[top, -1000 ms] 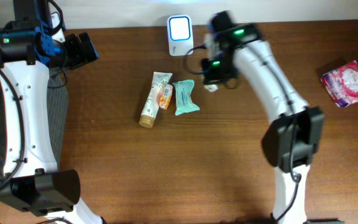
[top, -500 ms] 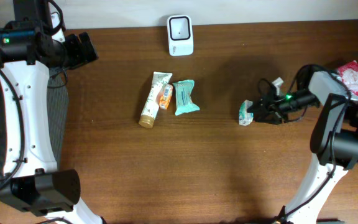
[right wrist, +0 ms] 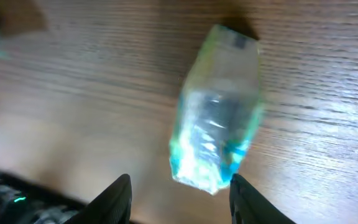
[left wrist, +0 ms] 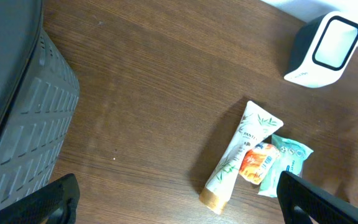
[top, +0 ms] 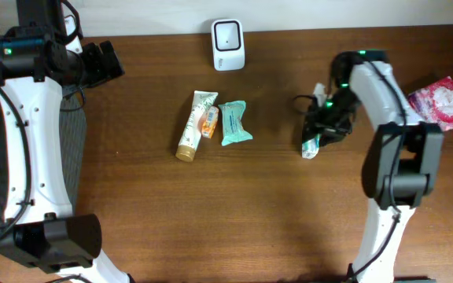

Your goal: Scan the item barcode

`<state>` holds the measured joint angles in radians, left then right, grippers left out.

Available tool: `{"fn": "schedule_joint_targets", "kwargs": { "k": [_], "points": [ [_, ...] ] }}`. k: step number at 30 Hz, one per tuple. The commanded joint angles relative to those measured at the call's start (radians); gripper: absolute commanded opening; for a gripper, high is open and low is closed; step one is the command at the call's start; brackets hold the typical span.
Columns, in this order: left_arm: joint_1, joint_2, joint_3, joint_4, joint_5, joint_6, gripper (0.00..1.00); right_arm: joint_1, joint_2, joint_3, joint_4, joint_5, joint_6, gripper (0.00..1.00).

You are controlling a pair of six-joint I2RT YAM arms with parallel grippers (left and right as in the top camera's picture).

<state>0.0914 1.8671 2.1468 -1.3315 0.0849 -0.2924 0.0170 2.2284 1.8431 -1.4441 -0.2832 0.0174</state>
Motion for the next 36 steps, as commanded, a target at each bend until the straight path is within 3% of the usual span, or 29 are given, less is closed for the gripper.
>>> {"fn": "schedule_joint_targets", "kwargs": {
  "k": [1,8,15,18,24,25,27,28,31,36],
  "points": [
    [0.003,-0.004,0.009,0.002,-0.003,0.002,0.99,0.044,-0.01,0.006,0.037,0.344,0.183,0.45],
    [0.003,-0.004,0.009,0.002,-0.004,0.002,0.99,-0.023,-0.01,0.006,0.067,0.359,0.209,0.43],
    [0.003,-0.004,0.009,0.002,-0.003,0.002,0.99,-0.068,-0.01,0.006,0.061,0.255,0.109,0.4],
    [0.003,-0.004,0.009,0.002,-0.003,0.002,0.99,-0.13,-0.01,-0.009,0.056,0.092,0.008,0.37],
    [0.003,-0.004,0.009,0.002,-0.003,0.002,0.99,-0.149,-0.01,-0.177,0.18,0.021,-0.003,0.35],
    [0.003,-0.004,0.009,0.002,-0.003,0.002,0.99,-0.147,-0.01,-0.212,0.21,0.011,-0.002,0.3],
    [0.003,-0.004,0.009,0.002,-0.003,0.002,0.99,-0.148,-0.01,-0.256,0.257,-0.071,-0.002,0.09],
    [0.003,-0.004,0.009,0.002,-0.003,0.002,0.99,-0.147,-0.01,-0.255,0.264,-0.104,-0.002,0.04],
    [0.003,-0.004,0.009,0.002,-0.003,0.002,0.99,-0.147,-0.01,-0.204,0.266,-0.257,-0.003,0.04],
    [0.003,-0.004,0.009,0.002,-0.003,0.002,0.99,-0.146,-0.01,0.049,0.264,-0.784,-0.148,0.04]
  ]
}}
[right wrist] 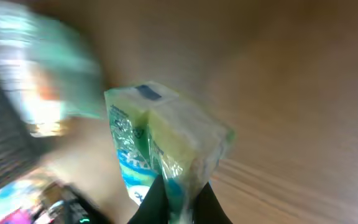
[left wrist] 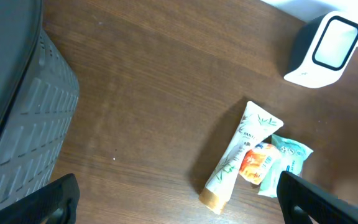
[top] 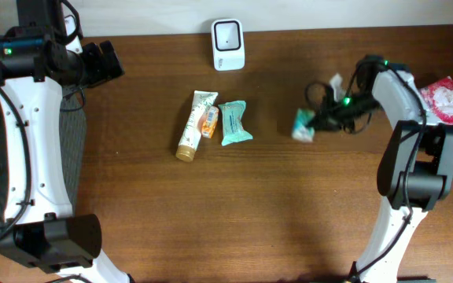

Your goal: Scan the item barcode

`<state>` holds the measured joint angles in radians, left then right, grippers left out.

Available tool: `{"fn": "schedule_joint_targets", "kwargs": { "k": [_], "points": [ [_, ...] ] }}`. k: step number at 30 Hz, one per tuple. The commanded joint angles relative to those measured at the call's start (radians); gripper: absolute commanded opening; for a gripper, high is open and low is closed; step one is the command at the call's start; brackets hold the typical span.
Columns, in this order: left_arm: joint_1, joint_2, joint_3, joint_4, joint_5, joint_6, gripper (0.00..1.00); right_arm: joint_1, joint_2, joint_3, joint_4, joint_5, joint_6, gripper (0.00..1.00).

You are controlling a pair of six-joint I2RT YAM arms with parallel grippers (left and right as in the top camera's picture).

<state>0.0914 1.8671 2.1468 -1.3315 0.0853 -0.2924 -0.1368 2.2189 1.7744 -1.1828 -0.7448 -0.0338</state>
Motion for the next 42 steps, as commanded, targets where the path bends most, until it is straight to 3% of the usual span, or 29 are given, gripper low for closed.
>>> {"fn": "schedule_joint_targets", "kwargs": {
  "k": [1,7,10,11,12,14,17,21,27,30,33,36,41,42],
  "points": [
    [0.003,-0.004,0.009,0.002,-0.004,0.002,0.99,0.013,0.0,0.152,0.004,-0.356,-0.117,0.04],
    [0.003,-0.004,0.009,0.002,-0.004,0.002,0.99,0.13,0.0,0.175,0.066,-0.308,-0.152,0.04],
    [0.003,-0.004,0.009,0.002,-0.004,0.002,0.99,0.216,0.0,0.197,0.172,-0.05,0.018,0.04],
    [0.003,-0.004,0.009,0.002,-0.004,0.002,0.99,0.246,0.0,0.222,0.211,0.083,0.098,0.04],
    [0.003,-0.004,0.009,0.002,-0.004,0.002,0.99,0.295,0.0,0.289,0.27,0.34,0.207,0.04],
    [0.003,-0.004,0.009,0.002,-0.004,0.002,0.99,0.355,0.0,0.357,0.369,0.647,0.225,0.04],
    [0.003,-0.004,0.009,0.002,-0.004,0.002,0.99,0.482,0.02,0.369,0.682,1.128,0.011,0.04],
    [0.003,-0.004,0.009,0.002,-0.004,0.002,0.99,0.549,0.137,0.369,0.915,1.194,-0.249,0.05],
    [0.003,-0.004,0.009,0.002,-0.004,0.002,0.99,0.555,0.225,0.369,0.988,1.147,-0.272,0.04],
    [0.003,-0.004,0.009,0.002,-0.004,0.002,0.99,0.55,0.191,0.387,1.034,1.291,-0.252,0.04],
    [0.003,-0.004,0.009,0.002,-0.004,0.002,0.99,0.485,0.119,0.42,0.927,1.415,-0.131,0.04],
    [0.003,-0.004,0.009,0.002,-0.004,0.002,0.99,0.318,0.055,0.42,0.625,1.398,0.07,0.04],
    [0.003,-0.004,0.009,0.002,-0.004,0.002,0.99,0.032,0.064,0.404,0.242,1.09,0.08,0.04],
    [0.003,-0.004,0.009,0.002,-0.004,0.002,0.99,-0.031,0.064,0.389,0.201,1.027,0.08,0.09]
  ]
}}
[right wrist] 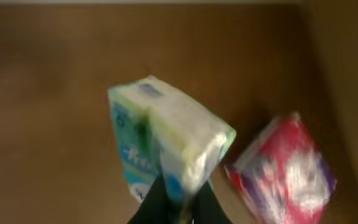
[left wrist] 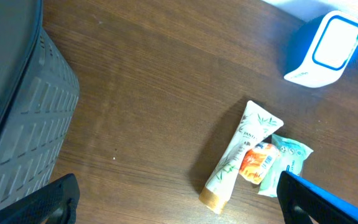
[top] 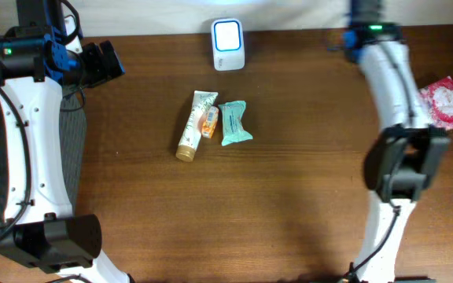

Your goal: Scan the item barcode

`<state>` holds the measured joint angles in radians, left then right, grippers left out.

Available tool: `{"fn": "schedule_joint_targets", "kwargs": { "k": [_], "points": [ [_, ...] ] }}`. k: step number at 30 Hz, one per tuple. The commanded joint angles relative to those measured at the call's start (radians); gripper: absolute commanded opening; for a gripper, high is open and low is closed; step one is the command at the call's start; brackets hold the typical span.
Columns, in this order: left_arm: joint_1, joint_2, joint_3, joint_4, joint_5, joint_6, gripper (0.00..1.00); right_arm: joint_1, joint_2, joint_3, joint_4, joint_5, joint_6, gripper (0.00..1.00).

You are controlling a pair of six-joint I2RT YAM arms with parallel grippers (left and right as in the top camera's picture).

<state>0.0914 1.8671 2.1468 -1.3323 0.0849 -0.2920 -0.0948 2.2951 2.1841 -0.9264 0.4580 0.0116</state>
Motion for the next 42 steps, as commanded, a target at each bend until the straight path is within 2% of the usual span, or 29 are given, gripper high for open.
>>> {"fn": "schedule_joint_targets", "kwargs": {
  "k": [1,2,3,4,5,6,8,10,12,13,15,16,19,21,25,27,28,32,33,34,36,37,38,39,42],
  "points": [
    [0.003,-0.004,0.009,0.003,-0.003,0.001,0.99,-0.107,-0.012,-0.032,-0.072,-0.196,0.035,0.15],
    [0.003,-0.004,0.009,0.003,-0.003,0.002,0.99,-0.13,-0.012,-0.039,-0.084,-0.208,0.035,0.19],
    [0.003,-0.004,0.009,0.003,-0.004,0.001,0.99,-0.156,-0.012,-0.044,-0.102,-0.216,0.035,0.3],
    [0.003,-0.004,0.009,0.003,-0.003,0.001,0.99,-0.184,-0.012,-0.046,-0.127,-0.215,0.035,0.64],
    [0.003,-0.004,0.009,0.003,-0.003,0.001,0.99,-0.193,-0.012,-0.046,-0.138,-0.215,0.041,0.88],
    [0.003,-0.004,0.009,0.003,-0.003,0.002,0.99,-0.2,-0.012,-0.046,-0.15,-0.216,0.06,0.99],
    [0.003,-0.004,0.009,0.003,-0.003,0.002,0.99,-0.198,-0.012,-0.046,-0.186,-0.275,0.079,0.99],
    [0.003,-0.004,0.009,0.003,-0.003,0.001,0.99,-0.17,-0.012,-0.046,-0.233,-0.607,0.065,0.99],
    [0.003,-0.004,0.009,0.003,-0.003,0.001,0.99,-0.117,-0.012,-0.046,-0.293,-1.049,0.045,1.0],
    [0.003,-0.004,0.009,0.003,-0.003,0.001,0.99,-0.097,-0.012,-0.046,-0.309,-1.104,0.044,0.99],
    [0.003,-0.004,0.009,0.003,-0.003,0.001,0.99,-0.023,-0.012,-0.051,-0.339,-1.127,-0.014,0.86],
    [0.003,-0.004,0.009,0.003,-0.003,0.001,0.99,0.031,-0.012,-0.06,-0.342,-1.126,-0.065,0.86],
    [0.003,-0.004,0.009,0.003,-0.003,0.002,0.99,0.181,-0.011,-0.123,-0.287,-1.015,-0.079,0.87],
    [0.003,-0.004,0.009,0.003,-0.003,0.001,0.99,0.256,-0.011,-0.187,-0.206,-0.991,-0.038,0.87],
    [0.003,-0.004,0.009,0.003,-0.003,0.001,0.99,0.307,-0.009,-0.295,-0.032,-1.001,0.108,0.86],
    [0.003,-0.004,0.009,0.003,-0.003,0.001,0.99,0.325,-0.009,-0.36,0.045,-1.04,0.111,0.88],
    [0.003,-0.004,0.009,0.003,-0.004,0.001,0.99,0.332,-0.008,-0.389,0.073,-1.062,0.114,0.97],
    [0.003,-0.004,0.009,0.003,-0.003,0.001,0.99,0.372,0.016,-0.446,0.151,-1.099,0.156,0.99],
    [0.003,-0.004,0.009,0.003,-0.003,0.001,0.99,0.385,0.024,-0.447,0.157,-1.101,0.163,0.97],
    [0.003,-0.004,0.009,0.003,-0.004,0.001,0.99,0.392,0.029,-0.447,0.161,-1.101,0.165,0.9],
    [0.003,-0.004,0.009,0.003,-0.003,0.001,0.99,0.404,0.036,-0.447,0.17,-1.088,0.187,0.56],
    [0.003,-0.004,0.009,0.003,-0.003,0.001,0.99,0.404,0.036,-0.447,0.172,-1.074,0.2,0.25],
    [0.003,-0.004,0.009,0.003,-0.003,0.002,0.99,0.402,0.036,-0.446,0.178,-1.075,0.203,0.11],
    [0.003,-0.004,0.009,0.003,-0.003,0.001,0.99,0.396,0.034,-0.437,0.179,-1.08,0.223,0.04],
    [0.003,-0.004,0.009,0.003,-0.003,0.002,0.99,0.352,0.005,-0.304,0.179,-1.182,0.233,0.04]
  ]
}}
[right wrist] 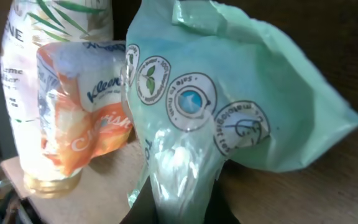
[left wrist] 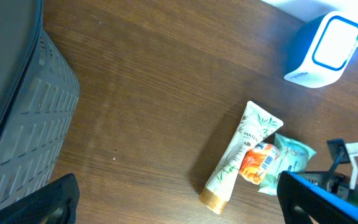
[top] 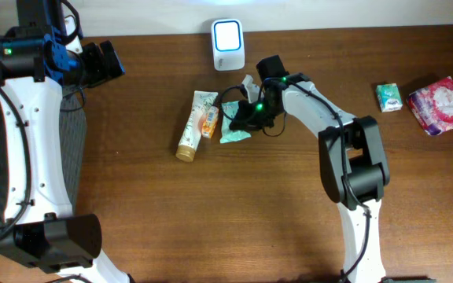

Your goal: Scan the item barcode

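The white scanner (top: 228,35) stands at the back of the table with its face lit blue; the left wrist view shows this scanner (left wrist: 324,50) too. My right gripper (top: 246,119) is shut on the teal wipes pack (top: 232,135) in the middle of the table. The right wrist view shows that teal pack (right wrist: 229,106) pinched in my right gripper (right wrist: 176,205). An orange tissue pack (right wrist: 82,124) and a white tube (right wrist: 55,37) lie against it. A small green tissue pack (top: 388,97) lies at the far right. My left gripper (top: 104,63) stands open at the back left, holding nothing.
A pink pack (top: 445,104) lies at the right edge, beside the green one. A grey ribbed bin (left wrist: 17,106) stands off the table's left side. The white tube (top: 191,126) and orange pack (top: 208,122) lie left of the teal pack.
My right gripper held the green tissue pack high over the right end by the pink pack. That pack now lies on the table there, and the gripper is shut on the teal wipes pack in the middle.
My right gripper stood open round the green tissue pack right of centre. Then it was shut on the pack. Later the scanner was lit blue and the pack was held over the pink pack. Now the pack lies there, and the gripper holds the teal pack. The left arm stayed still.
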`<state>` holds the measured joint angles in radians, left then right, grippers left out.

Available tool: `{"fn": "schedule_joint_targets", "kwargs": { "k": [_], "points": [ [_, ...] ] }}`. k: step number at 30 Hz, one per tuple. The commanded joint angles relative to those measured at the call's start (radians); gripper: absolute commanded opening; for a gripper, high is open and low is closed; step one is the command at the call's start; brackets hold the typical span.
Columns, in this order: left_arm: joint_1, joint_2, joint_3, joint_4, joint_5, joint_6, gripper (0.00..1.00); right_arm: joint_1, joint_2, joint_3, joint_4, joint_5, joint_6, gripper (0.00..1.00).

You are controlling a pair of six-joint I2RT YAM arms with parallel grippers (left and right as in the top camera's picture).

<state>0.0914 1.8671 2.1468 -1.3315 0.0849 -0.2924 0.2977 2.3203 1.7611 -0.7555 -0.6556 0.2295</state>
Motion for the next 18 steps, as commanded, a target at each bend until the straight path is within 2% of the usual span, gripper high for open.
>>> {"fn": "schedule_joint_targets", "kwargs": {
  "k": [1,3,4,7,11,14,18],
  "points": [
    [0.003,-0.004,0.009,0.002,-0.003,0.002,0.99,-0.051,-0.023,0.161,0.008,-0.075,0.018,0.04],
    [0.003,-0.004,0.009,0.002,-0.003,0.002,0.99,-0.084,-0.024,0.306,0.04,-0.066,0.093,0.04],
    [0.003,-0.004,0.009,0.002,-0.004,0.002,0.99,-0.095,-0.024,0.349,0.114,-0.066,0.141,0.04],
    [0.003,-0.004,0.009,0.002,-0.003,0.002,0.99,-0.093,-0.023,0.365,0.329,-0.012,0.275,0.04],
    [0.003,-0.004,0.009,0.002,-0.003,0.002,0.99,-0.04,0.011,0.364,0.493,0.15,0.285,0.04],
    [0.003,-0.004,0.009,0.002,-0.003,0.002,0.99,-0.009,0.077,0.364,0.583,0.266,0.354,0.04],
    [0.003,-0.004,0.009,0.002,-0.003,0.002,0.99,0.003,0.15,0.364,0.684,0.276,0.356,0.04]
  ]
}}
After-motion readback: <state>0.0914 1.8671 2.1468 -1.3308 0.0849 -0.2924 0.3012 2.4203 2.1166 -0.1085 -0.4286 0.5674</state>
